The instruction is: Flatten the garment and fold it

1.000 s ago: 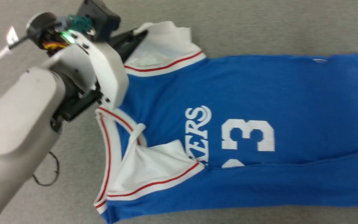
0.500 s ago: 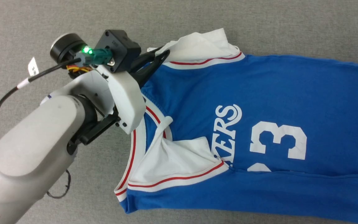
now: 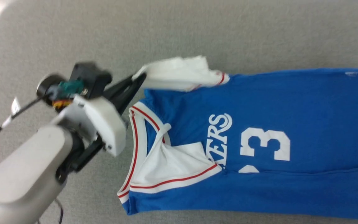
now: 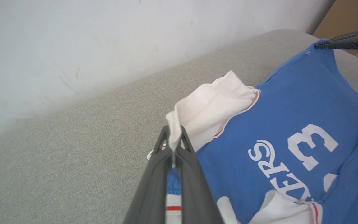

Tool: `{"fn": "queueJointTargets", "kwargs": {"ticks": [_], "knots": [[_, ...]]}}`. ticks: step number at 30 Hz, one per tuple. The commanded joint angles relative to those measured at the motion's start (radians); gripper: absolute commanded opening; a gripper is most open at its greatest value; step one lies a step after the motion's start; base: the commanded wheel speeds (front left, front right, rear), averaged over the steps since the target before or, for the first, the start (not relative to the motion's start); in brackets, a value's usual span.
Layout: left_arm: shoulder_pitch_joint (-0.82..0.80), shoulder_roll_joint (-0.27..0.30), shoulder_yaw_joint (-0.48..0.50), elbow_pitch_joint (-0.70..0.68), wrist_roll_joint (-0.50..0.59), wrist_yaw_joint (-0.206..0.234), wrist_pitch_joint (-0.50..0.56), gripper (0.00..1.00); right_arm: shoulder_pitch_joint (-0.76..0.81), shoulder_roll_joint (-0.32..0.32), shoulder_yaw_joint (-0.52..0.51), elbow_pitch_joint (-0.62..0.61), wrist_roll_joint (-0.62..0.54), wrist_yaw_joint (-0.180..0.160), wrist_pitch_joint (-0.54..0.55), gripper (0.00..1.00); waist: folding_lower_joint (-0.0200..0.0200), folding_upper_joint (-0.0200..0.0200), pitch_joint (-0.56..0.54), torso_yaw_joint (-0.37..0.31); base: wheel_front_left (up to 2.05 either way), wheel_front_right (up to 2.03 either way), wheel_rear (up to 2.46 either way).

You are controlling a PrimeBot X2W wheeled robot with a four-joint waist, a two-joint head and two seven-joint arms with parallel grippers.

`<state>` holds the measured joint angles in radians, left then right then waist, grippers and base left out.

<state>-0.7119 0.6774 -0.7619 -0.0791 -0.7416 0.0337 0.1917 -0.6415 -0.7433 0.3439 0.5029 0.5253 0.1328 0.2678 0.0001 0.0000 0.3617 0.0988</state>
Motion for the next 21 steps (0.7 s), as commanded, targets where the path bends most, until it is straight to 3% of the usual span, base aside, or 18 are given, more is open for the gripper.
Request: {"fn": "queueJointTargets", "kwargs": {"ticks": [1, 7, 11, 16, 21], "knots": [[0.034, 0.013, 0.01, -0.013, -0.014, 0.014, -0.01, 0.0, 0.032, 0.007, -0.011, -0.008, 0.005, -0.002, -0.016, 0.0, -0.0001, 0.0, -0.085, -0.024, 0.0, 0.0, 0.0], [0.21, 0.087, 0.033, -0.11, -0.101, 0.065, -0.024, 0.0, 0.221, 0.027, -0.097, -0.097, 0.019, -0.002, -0.061, 0.0, -0.0001, 0.0, -0.164, -0.03, 0.0, 0.0, 0.0], [0.339, 0.114, 0.021, -0.169, -0.163, 0.098, -0.024, 0.0, 0.377, 0.05, -0.155, -0.184, 0.043, -0.002, -0.031, 0.0, -0.0001, 0.0, -0.189, -0.029, 0.0, 0.0, 0.0], [0.453, 0.136, -0.034, -0.187, -0.194, 0.107, 0.001, 0.0, 0.55, 0.059, -0.216, -0.268, 0.033, -0.002, 0.024, 0.0, -0.0001, 0.0, -0.195, -0.026, 0.0, 0.0, 0.0], [0.478, 0.106, -0.101, -0.098, -0.166, 0.075, 0.01, 0.0, 0.628, 0.055, -0.229, -0.287, 0.002, -0.002, 0.078, 0.0, -0.0001, 0.0, -0.188, -0.021, 0.0, 0.0, 0.0]]}}
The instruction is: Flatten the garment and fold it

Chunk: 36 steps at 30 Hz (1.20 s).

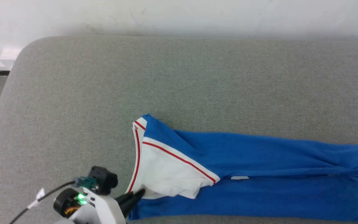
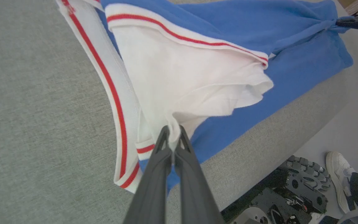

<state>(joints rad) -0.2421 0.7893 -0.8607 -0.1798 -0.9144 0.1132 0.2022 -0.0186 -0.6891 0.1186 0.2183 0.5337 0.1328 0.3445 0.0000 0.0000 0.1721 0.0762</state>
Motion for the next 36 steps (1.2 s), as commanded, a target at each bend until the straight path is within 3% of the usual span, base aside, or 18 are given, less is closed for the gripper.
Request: {"fn": "queueJointTargets", "kwargs": {"ticks": [1, 9, 10, 11, 15, 20, 24, 27, 31, 34, 36], "knots": [[0.006, -0.017, -0.013, 0.027, 0.011, -0.014, 0.0, 0.0, 0.012, -0.003, 0.0, -0.001, -0.014, -0.002, 0.009, 0.0, 0.0, 0.0, 0.003, 0.003, 0.0, 0.0, 0.0], [-0.042, -0.103, -0.073, 0.221, 0.058, -0.083, -0.014, 0.0, 0.019, -0.022, 0.062, 0.023, -0.02, -0.002, 0.019, 0.0, 0.0, 0.0, 0.019, 0.01, 0.0, 0.0, 0.0], [-0.046, -0.112, -0.075, 0.239, 0.06, -0.088, -0.02, 0.13, 0.016, -0.027, 0.074, 0.023, -0.019, -0.002, 0.014, 1.0, 0.0, 0.0, 0.019, 0.01, 0.0, 0.0, 0.0], [-0.05, -0.12, -0.074, 0.255, 0.064, -0.09, -0.032, 1.0, 0.012, -0.029, 0.081, 0.027, -0.015, -0.002, 0.011, 1.0, 0.0, 0.0, 0.017, 0.01, 0.0, 0.0, 0.0], [-0.056, -0.142, -0.067, 0.3, 0.074, -0.099, -0.085, 1.0, -0.002, -0.044, 0.098, 0.01, 0.024, -0.002, 0.012, 1.0, 0.0, 0.0, -0.009, 0.009, 0.0, 0.0, 0.0], [-0.049, -0.155, -0.01, 0.29, 0.061, -0.087, -0.199, 1.0, -0.009, -0.054, 0.046, -0.049, 0.127, -0.002, 0.022, 1.0, 0.0, 0.0, -0.059, 0.008, 0.0, 0.0, 0.0], [-0.033, -0.154, 0.065, 0.253, 0.049, -0.045, -0.315, 1.0, -0.005, -0.034, -0.035, -0.105, 0.182, -0.002, 0.033, 1.0, 0.0, 0.0, -0.088, 0.008, 0.0, 0.0, 0.0], [-0.008, -0.161, 0.136, 0.236, 0.045, 0.01, -0.414, 1.0, 0.006, -0.001, -0.108, -0.133, 0.161, -0.002, 0.045, 1.0, 0.0, 0.0, -0.1, 0.01, 0.0, 0.0, 0.0], [0.037, -0.21, 0.263, 0.215, 0.105, 0.093, -0.462, 1.0, 0.033, 0.099, -0.203, -0.149, 0.082, -0.002, 0.071, 1.0, 0.0, 0.0, -0.105, 0.015, 0.0, 0.0, 0.0], [0.107, -0.308, 0.446, 0.153, 0.224, 0.137, -0.463, 1.0, 0.048, 0.211, -0.28, -0.15, 0.041, -0.002, 0.094, 1.0, 0.0, 0.0, -0.102, 0.016, 0.0, 0.0, 0.0], [0.174, -0.39, 0.562, 0.115, 0.308, 0.141, -0.464, 1.0, 0.049, 0.277, -0.328, -0.137, -0.013, -0.002, 0.111, 1.0, 0.0, 0.0, -0.098, 0.012, 0.0, 0.0, 0.0]]}}
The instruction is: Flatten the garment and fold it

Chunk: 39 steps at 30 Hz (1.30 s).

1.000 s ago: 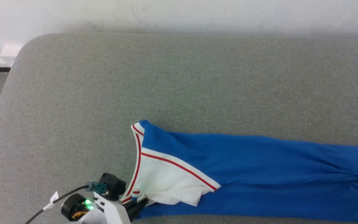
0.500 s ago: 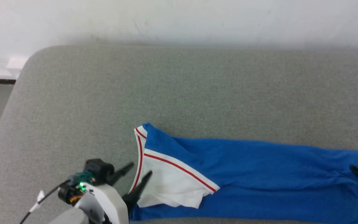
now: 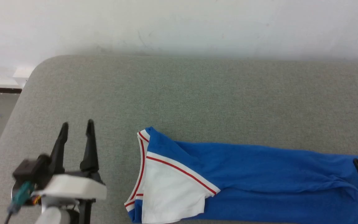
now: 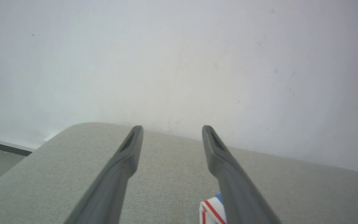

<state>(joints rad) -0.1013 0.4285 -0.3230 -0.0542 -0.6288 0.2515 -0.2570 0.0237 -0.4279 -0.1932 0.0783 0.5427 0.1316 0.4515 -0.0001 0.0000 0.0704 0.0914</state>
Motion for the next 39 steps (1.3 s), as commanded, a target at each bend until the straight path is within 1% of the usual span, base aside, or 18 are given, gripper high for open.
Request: {"fn": "queueJointTargets", "kwargs": {"ticks": [1, 3, 5, 8, 11, 14, 17, 21, 24, 25, 26, 27, 29, 32, 36, 37, 39], "knots": [[0.063, -0.071, 0.075, -0.031, 0.062, -0.007, -0.004, 1.0, 0.006, 0.049, -0.04, 0.012, -0.053, -0.001, 0.012, 1.0, 0.0001, 0.0, 0.007, -0.003, 0.0, 0.0, 0.0], [0.107, -0.14, 0.155, -0.069, 0.156, -0.037, -0.004, 1.0, 0.005, 0.116, -0.085, 0.033, -0.103, -0.001, 0.028, 1.0, 0.0001, 0.0, 0.013, 0.001, 0.0, 0.0, 0.0], [0.138, -0.197, 0.214, -0.101, 0.244, -0.074, -0.004, 1.0, 0.004, 0.171, -0.133, 0.047, -0.151, -0.001, 0.042, 1.0, 0.0001, 0.0, 0.02, 0.007, 0.0, 0.0, 0.0], [0.166, -0.253, 0.25, -0.125, 0.356, -0.136, -0.005, 1.0, -0.008, 0.243, -0.213, 0.074, -0.228, -0.001, 0.048, 1.0, 0.0001, 0.0, 0.03, 0.015, 0.0, 0.0, 0.0], [0.172, -0.292, 0.267, -0.125, 0.424, -0.191, -0.005, 1.0, -0.022, 0.297, -0.27, 0.116, -0.266, -0.001, 0.058, 1.0, 0.0001, 0.0, 0.042, 0.025, 0.0, 0.0, 0.0], [0.169, -0.319, 0.283, -0.12, 0.467, -0.225, -0.005, 1.0, -0.036, 0.323, -0.304, 0.162, -0.297, -0.001, 0.063, 1.0, 0.0001, 0.0, 0.056, 0.033, 0.0, 0.0, 0.0], [0.166, -0.335, 0.289, -0.108, 0.501, -0.253, -0.005, 1.0, -0.05, 0.343, -0.304, 0.202, -0.285, -0.001, 0.072, 1.0, 0.0001, 0.0, 0.069, 0.038, 0.0, 0.0, 0.0], [0.16, -0.348, 0.295, -0.1, 0.519, -0.27, -0.005, 1.0, -0.049, 0.346, -0.29, 0.24, -0.284, -0.001, 0.082, 1.0, 0.0001, 0.0, 0.082, 0.042, 0.0, 0.0, 0.0], [0.156, -0.356, 0.299, -0.097, 0.533, -0.283, -0.005, 1.0, -0.043, 0.347, -0.256, 0.269, -0.277, -0.001, 0.098, 1.0, 0.0001, 0.0, 0.093, 0.044, 0.0, 0.0, 0.0], [0.155, -0.359, 0.301, -0.096, 0.536, -0.285, -0.005, 1.0, -0.042, 0.348, -0.246, 0.277, -0.267, -0.001, 0.102, 0.82, 0.0001, 0.0, 0.095, 0.043, 0.0, 0.0, 0.0], [0.154, -0.361, 0.302, -0.096, 0.538, -0.288, -0.005, 1.0, -0.04, 0.349, -0.235, 0.284, -0.258, -0.001, 0.106, 0.29, 0.0001, 0.0, 0.096, 0.043, 0.0, 0.0, 0.0], [0.153, -0.363, 0.304, -0.095, 0.539, -0.29, -0.005, 1.0, -0.038, 0.35, -0.223, 0.288, -0.25, -0.001, 0.109, 0.0, 0.0001, 0.0, 0.097, 0.043, 0.0, 0.0, 0.0], [0.15, -0.366, 0.305, -0.09, 0.542, -0.293, -0.005, 1.0, -0.035, 0.348, -0.202, 0.293, -0.234, -0.001, 0.11, 0.0, 0.0001, 0.0, 0.094, 0.042, 0.0, 0.0, 0.0], [0.149, -0.37, 0.31, -0.083, 0.544, -0.297, -0.005, 1.0, -0.042, 0.327, -0.206, 0.287, -0.229, -0.001, 0.082, 0.0, 0.0001, 0.0, 0.08, 0.036, 0.0, 0.0, 0.0], [0.155, -0.374, 0.316, -0.077, 0.545, -0.305, -0.005, 1.0, -0.069, 0.263, -0.254, 0.272, -0.251, -0.001, 0.029, 0.0, 0.0001, 0.0, 0.057, 0.03, 0.0, 0.0, 0.0], [0.155, -0.374, 0.316, -0.077, 0.545, -0.305, -0.005, 1.0, -0.069, 0.263, -0.254, 0.272, -0.251, -0.001, 0.029, 0.0, 0.0001, 0.0, 0.057, 0.03, 0.0, 0.0, 0.0], [0.158, -0.375, 0.319, -0.078, 0.544, -0.307, -0.005, 1.0, -0.084, 0.235, -0.286, 0.267, -0.268, -0.001, 0.01, 0.0, 0.0001, 0.0, 0.051, 0.029, 0.0, 0.0, 0.0]]}}
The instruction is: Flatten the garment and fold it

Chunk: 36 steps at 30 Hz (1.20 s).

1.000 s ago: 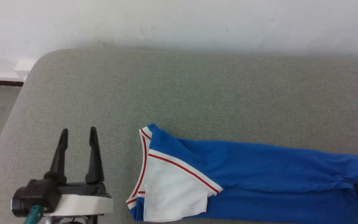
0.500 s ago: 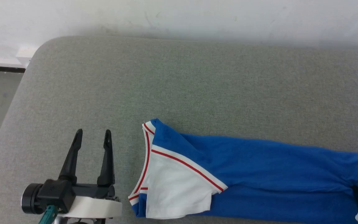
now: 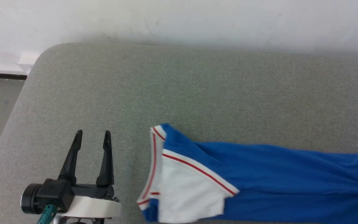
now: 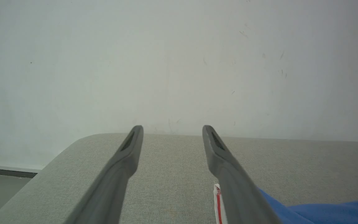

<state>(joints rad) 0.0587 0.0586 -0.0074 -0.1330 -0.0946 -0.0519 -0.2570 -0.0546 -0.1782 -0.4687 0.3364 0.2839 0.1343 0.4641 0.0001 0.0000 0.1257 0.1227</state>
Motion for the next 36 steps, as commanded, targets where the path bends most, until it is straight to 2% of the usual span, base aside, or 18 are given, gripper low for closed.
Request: {"fn": "queueJointTargets", "kwargs": {"ticks": [1, 7, 14, 19, 24, 28, 32, 36], "knots": [[-0.001, -0.005, 0.004, 0.0, 0.009, -0.005, -0.005, 1.0, -0.012, -0.029, -0.029, 0.009, -0.018, -0.004, -0.009, 0.0, -0.0001, 0.0, -0.006, -0.002, 0.0, 0.0, 0.0], [0.003, -0.007, 0.004, -0.002, 0.003, -0.009, -0.005, 1.0, -0.035, -0.11, -0.119, 0.048, -0.096, -0.004, -0.042, 0.0, -0.0001, 0.0, -0.016, 0.0, 0.0, 0.0, 0.0], [0.021, -0.008, 0.005, 0.006, -0.004, -0.011, -0.005, 1.0, -0.008, -0.1, -0.07, -0.011, -0.06, -0.004, -0.035, 0.0, -0.0001, 0.0, -0.046, 0.004, 0.0, 0.0, 0.0], [0.035, -0.008, 0.003, 0.012, -0.017, -0.01, -0.005, 1.0, 0.066, -0.059, 0.043, -0.181, -0.015, -0.004, 0.034, 0.0, -0.0001, 0.0, -0.078, 0.011, 0.0, 0.0, 0.0], [0.05, -0.008, -0.005, 0.019, -0.02, -0.013, -0.005, 1.0, 0.149, -0.021, 0.197, -0.376, 0.028, -0.004, 0.138, 0.0, -0.0001, 0.0, -0.104, 0.027, 0.0, 0.0, 0.0], [0.052, -0.008, -0.013, 0.021, -0.022, -0.016, -0.005, 1.0, 0.173, 0.032, 0.309, -0.492, 0.086, -0.004, 0.197, 0.0, -0.0001, 0.0, -0.113, 0.052, 0.0, 0.0, 0.0], [0.051, -0.008, -0.021, 0.023, -0.025, -0.018, -0.005, 1.0, 0.158, 0.075, 0.433, -0.558, 0.133, -0.004, 0.224, 0.0, -0.0001, 0.0, -0.113, 0.083, 0.0, 0.0, 0.0], [0.049, -0.008, -0.024, 0.032, -0.023, -0.022, -0.005, 1.0, 0.108, 0.113, 0.522, -0.562, 0.184, -0.004, 0.224, 0.0, -0.0001, 0.0, -0.111, 0.12, 0.0, 0.0, 0.0]]}}
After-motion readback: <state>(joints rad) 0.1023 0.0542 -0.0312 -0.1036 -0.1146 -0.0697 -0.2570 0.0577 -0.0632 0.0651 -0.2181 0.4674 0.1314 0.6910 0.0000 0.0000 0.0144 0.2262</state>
